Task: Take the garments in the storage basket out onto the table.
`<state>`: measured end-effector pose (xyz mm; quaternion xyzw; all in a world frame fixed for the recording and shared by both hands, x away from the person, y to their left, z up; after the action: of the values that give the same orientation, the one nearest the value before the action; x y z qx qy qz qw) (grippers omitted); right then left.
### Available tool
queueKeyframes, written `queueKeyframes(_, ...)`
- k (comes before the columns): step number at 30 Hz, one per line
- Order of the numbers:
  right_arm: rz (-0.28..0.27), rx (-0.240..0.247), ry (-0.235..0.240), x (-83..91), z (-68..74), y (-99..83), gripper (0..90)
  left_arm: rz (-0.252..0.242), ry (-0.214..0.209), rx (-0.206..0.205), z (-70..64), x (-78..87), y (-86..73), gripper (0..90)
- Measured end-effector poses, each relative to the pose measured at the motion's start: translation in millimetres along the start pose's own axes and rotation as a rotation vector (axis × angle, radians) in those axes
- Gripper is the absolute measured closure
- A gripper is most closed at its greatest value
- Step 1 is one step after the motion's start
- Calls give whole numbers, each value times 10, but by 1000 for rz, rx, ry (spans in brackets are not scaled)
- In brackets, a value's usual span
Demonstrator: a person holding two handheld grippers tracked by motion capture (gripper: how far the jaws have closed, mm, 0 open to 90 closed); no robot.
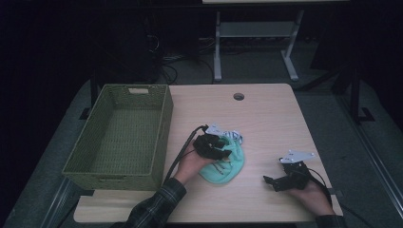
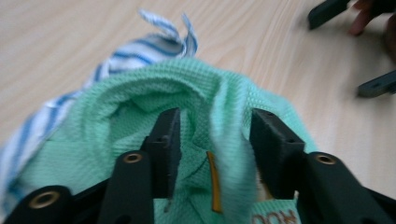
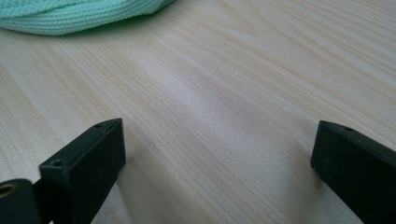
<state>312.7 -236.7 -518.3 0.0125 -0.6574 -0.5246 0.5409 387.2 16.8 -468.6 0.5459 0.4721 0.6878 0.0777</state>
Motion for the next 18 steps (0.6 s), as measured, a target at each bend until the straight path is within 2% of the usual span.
queueKeyframes(7, 0, 0, 0, 0, 0, 0, 29, -6, 21, 7, -5, 336, -78, 516)
queueKeyframes(12, 0, -1, 0, 0, 1, 0, 29, -7, 37, 23, -16, 505, -231, 684)
queueKeyframes(15, 0, -1, 0, 0, 1, 0, 29, 36, 40, 25, -28, 540, -358, 805)
queueKeyframes(18, 0, 0, 0, 0, 0, 0, 29, 71, 11, 45, -74, 523, -469, 894)
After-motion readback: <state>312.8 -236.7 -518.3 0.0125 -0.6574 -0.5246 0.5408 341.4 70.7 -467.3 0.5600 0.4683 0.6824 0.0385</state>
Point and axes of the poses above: each handheld gripper's, and its own axes: x roughly backward along the jaws, y roughly out of its top, z roughly to its left, the point moved 5 cm from there along -x, roughly forward along the jaws, and after that the axes turned 8 degrees about y, right-handed, at the moved point
